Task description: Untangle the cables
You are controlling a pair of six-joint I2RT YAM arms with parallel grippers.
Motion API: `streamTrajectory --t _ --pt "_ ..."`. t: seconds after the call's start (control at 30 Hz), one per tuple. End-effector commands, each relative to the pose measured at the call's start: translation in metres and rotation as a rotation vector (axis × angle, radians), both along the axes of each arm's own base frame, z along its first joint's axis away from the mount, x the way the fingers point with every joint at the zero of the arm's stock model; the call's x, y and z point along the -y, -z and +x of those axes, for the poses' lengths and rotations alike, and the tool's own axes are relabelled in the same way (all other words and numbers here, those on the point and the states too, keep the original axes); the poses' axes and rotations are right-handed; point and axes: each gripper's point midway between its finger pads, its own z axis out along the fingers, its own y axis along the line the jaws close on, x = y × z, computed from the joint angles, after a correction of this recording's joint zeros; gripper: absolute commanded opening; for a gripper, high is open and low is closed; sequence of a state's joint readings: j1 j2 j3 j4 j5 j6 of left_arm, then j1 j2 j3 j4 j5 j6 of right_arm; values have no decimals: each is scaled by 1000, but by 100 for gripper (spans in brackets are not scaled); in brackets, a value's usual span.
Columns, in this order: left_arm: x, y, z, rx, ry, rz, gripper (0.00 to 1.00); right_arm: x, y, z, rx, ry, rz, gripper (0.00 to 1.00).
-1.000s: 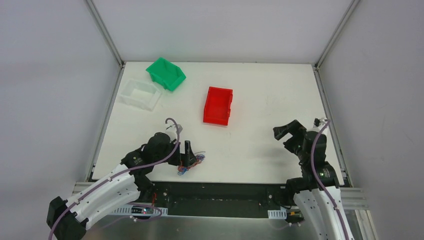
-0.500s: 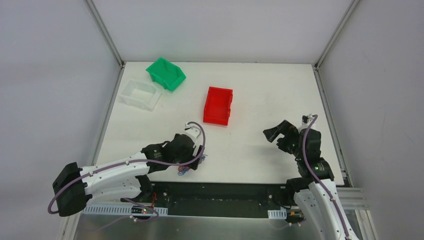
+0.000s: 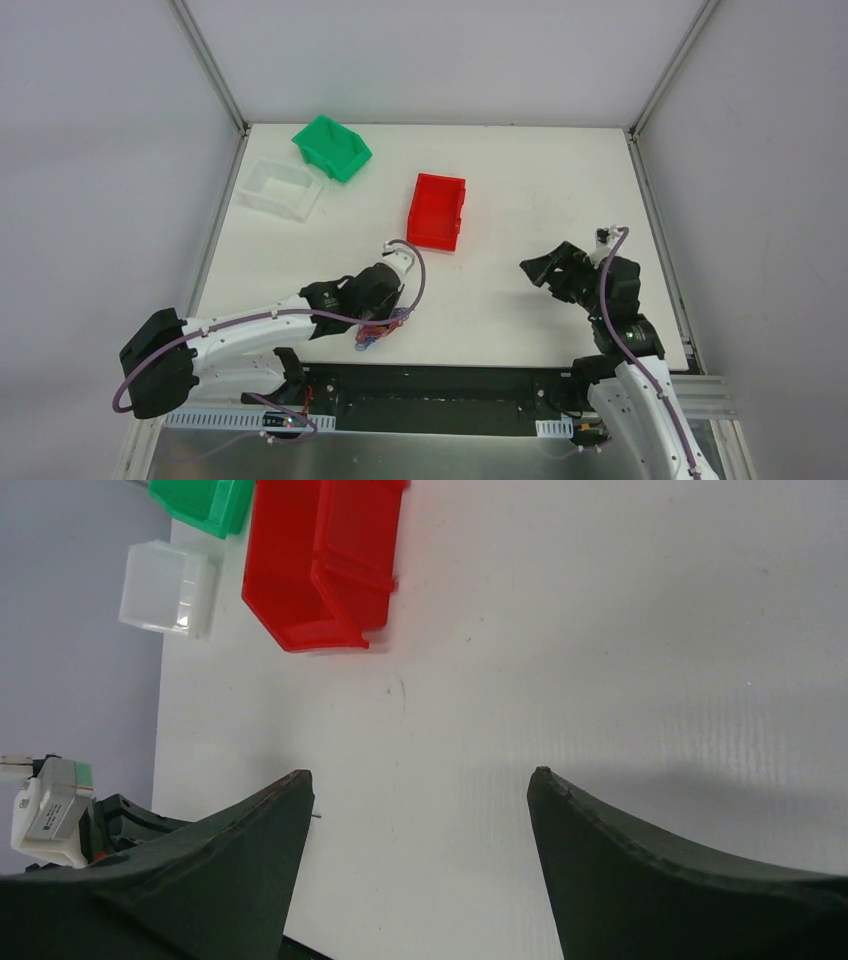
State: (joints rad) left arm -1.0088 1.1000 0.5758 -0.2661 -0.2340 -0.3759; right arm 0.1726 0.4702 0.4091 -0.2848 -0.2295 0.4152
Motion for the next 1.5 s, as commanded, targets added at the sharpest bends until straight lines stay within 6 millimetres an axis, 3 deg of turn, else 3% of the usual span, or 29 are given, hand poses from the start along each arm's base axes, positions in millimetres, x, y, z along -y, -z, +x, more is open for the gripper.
streamTrajectory --t 0.0,0.2,0.33,0.5,0.77,0.97,1.07,1.17,1.3,1.33,1.43,1.47 --pt "39 -26 0 28 71 -202 0 -19 -13 3 52 -103 57 81" --pt "44 -46 13 57 67 -284 0 -26 -11 0 41 -140 81 81" --pt "42 -51 11 54 93 -270 0 -26 -13 -1 54 -141 83 80" --pt "53 -62 11 49 132 -290 0 -23 -9 2 39 -114 83 84" --pt "101 -87 25 27 268 -298 0 -19 -1 6 -2 -81 71 84" --pt "131 -122 37 51 314 -364 0 -14 2 9 -8 -45 58 84" --pt "124 -137 50 69 243 -411 0 -11 4 9 -16 -28 47 85" --pt "104 -152 64 66 144 -520 0 -9 7 9 -21 -20 38 86" --pt "69 -136 70 63 40 -559 0 -15 7 9 -20 -49 56 87" --pt "63 -125 67 53 33 -535 7 -18 7 9 -22 -66 64 87" --pt "49 -87 56 -12 4 -464 64 -28 6 8 -36 -114 65 87" --pt "44 -77 53 -29 -17 -447 74 -31 8 8 -49 -127 51 87"
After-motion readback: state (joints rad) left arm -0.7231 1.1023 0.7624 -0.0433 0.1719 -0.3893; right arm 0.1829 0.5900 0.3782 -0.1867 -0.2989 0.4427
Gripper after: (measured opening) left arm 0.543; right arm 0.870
